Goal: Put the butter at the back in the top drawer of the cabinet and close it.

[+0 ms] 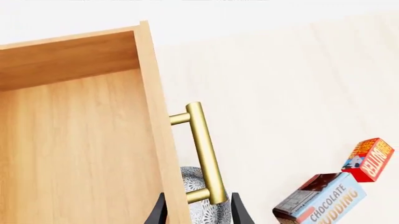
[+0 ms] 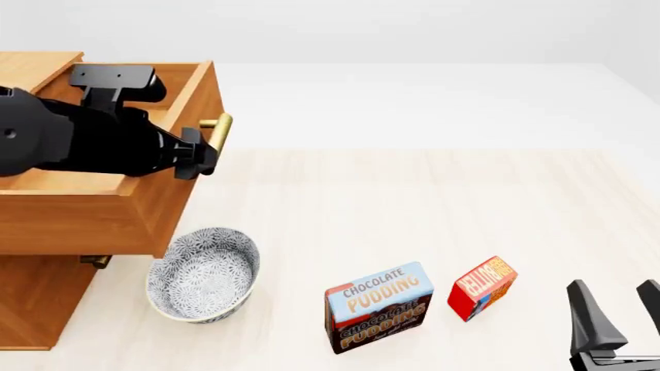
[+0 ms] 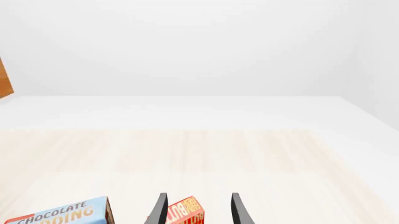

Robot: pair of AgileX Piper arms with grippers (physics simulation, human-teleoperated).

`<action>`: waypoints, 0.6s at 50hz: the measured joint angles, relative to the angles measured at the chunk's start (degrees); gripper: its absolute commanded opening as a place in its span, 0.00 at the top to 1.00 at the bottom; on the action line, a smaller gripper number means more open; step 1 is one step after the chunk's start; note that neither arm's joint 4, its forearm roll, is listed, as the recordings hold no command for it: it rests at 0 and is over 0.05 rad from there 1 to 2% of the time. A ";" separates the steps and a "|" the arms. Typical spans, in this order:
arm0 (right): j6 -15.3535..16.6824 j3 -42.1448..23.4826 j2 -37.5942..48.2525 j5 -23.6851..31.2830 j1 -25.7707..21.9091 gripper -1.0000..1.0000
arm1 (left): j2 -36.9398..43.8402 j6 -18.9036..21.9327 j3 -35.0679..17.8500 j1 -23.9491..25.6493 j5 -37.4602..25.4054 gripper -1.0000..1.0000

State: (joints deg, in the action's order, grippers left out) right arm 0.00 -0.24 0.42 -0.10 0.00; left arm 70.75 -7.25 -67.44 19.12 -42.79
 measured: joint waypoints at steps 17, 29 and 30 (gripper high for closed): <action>0.00 0.00 0.00 0.00 0.00 0.00 | 0.17 -2.41 -0.03 0.73 0.38 0.00; 0.00 0.00 0.00 0.00 0.00 0.00 | 0.97 -3.05 -0.94 0.86 -0.46 0.00; 0.00 0.00 0.00 0.00 0.00 0.00 | 1.03 -3.04 -1.04 0.88 -0.59 0.00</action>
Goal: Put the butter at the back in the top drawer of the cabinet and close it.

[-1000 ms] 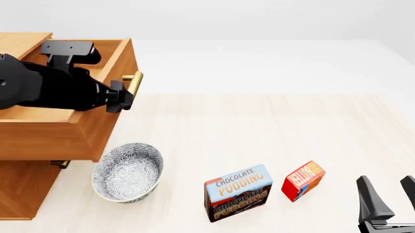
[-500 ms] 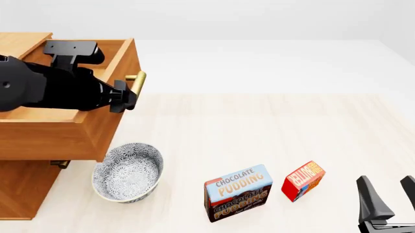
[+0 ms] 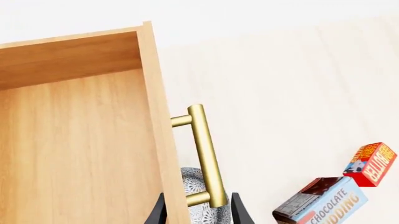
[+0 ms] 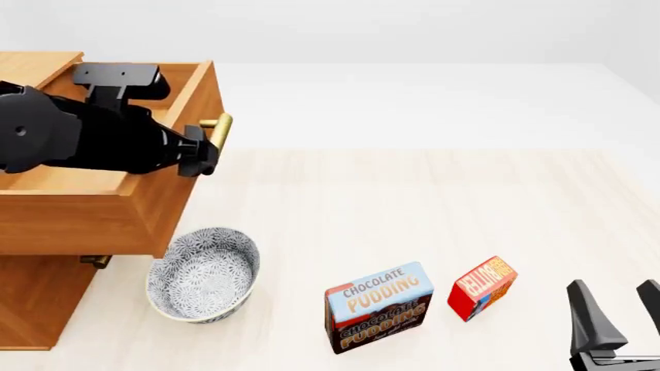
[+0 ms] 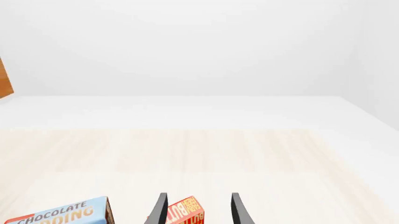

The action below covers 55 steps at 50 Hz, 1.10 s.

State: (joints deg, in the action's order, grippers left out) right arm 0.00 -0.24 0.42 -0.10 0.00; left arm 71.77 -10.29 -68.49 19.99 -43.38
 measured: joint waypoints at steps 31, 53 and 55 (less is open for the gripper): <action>0.00 0.00 0.00 0.00 0.00 0.00 | 2.13 3.53 -4.33 -0.49 -6.22 0.00; 0.00 0.00 0.00 0.00 0.00 0.00 | -2.11 7.39 -7.10 0.18 -10.65 0.00; 0.00 0.00 0.00 0.00 0.00 0.00 | -2.54 7.74 -7.42 0.25 -10.95 0.00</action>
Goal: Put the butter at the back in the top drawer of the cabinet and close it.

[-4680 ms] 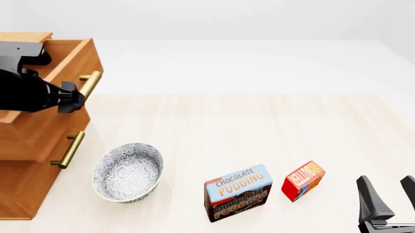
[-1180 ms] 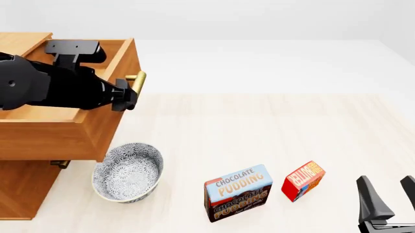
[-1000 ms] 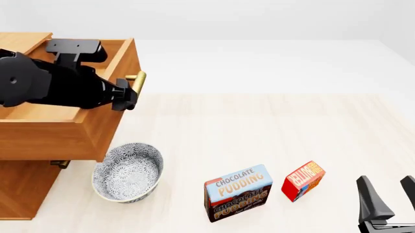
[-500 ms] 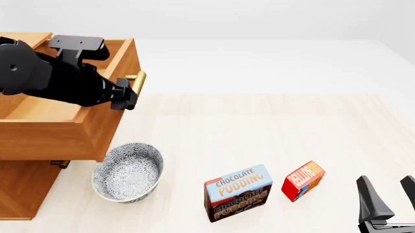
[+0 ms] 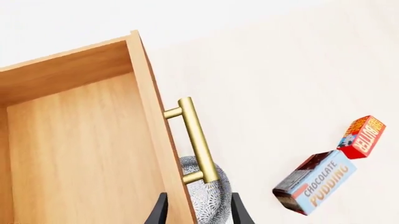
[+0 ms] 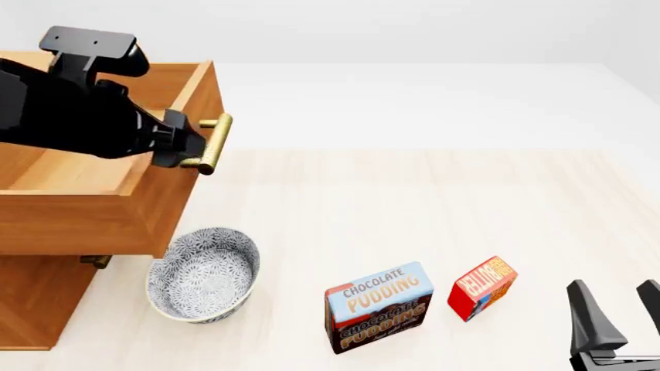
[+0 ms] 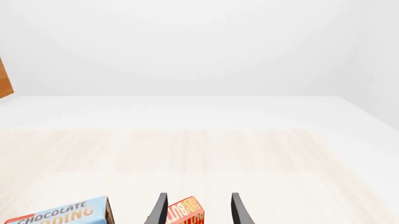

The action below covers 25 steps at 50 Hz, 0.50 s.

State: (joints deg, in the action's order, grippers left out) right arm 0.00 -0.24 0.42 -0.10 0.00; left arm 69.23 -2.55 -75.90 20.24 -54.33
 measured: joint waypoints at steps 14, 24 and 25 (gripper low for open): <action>0.00 0.00 0.00 0.00 0.00 0.00 | -2.27 1.69 -2.25 0.25 -2.13 0.00; 0.00 0.00 0.00 0.00 0.00 0.00 | -3.13 2.48 -3.69 0.75 -2.85 0.00; 0.00 0.00 0.00 0.00 0.00 0.00 | -3.17 2.55 -3.87 0.84 -2.90 0.00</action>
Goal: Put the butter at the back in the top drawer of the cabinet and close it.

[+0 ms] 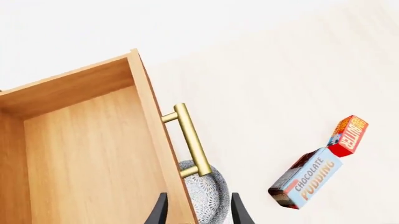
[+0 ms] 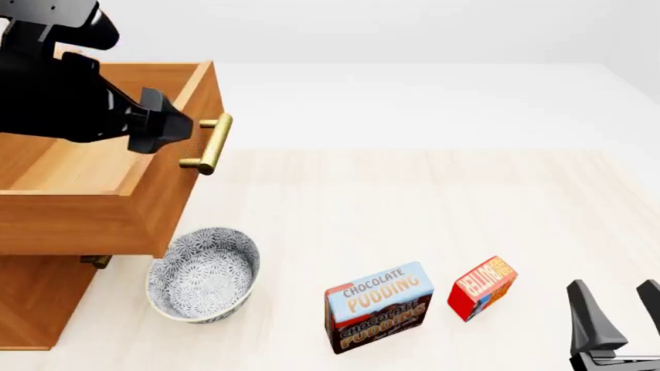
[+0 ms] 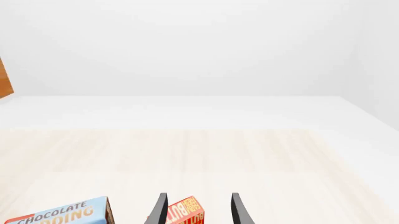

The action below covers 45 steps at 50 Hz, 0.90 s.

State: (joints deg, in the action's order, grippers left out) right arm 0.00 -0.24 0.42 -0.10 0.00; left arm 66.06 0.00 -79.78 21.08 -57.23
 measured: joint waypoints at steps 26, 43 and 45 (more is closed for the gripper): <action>0.00 0.00 0.00 0.00 0.00 0.00 | 1.84 1.76 -4.20 3.93 0.25 0.00; 0.00 0.00 0.00 0.00 0.00 0.00 | 5.16 3.81 -4.55 7.14 1.91 0.00; 0.00 0.00 0.00 0.00 0.00 0.00 | 5.64 4.07 -4.48 7.51 2.19 0.00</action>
State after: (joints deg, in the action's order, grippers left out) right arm 0.00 -0.24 0.42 -0.10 0.00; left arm 71.69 4.07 -84.25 28.60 -55.04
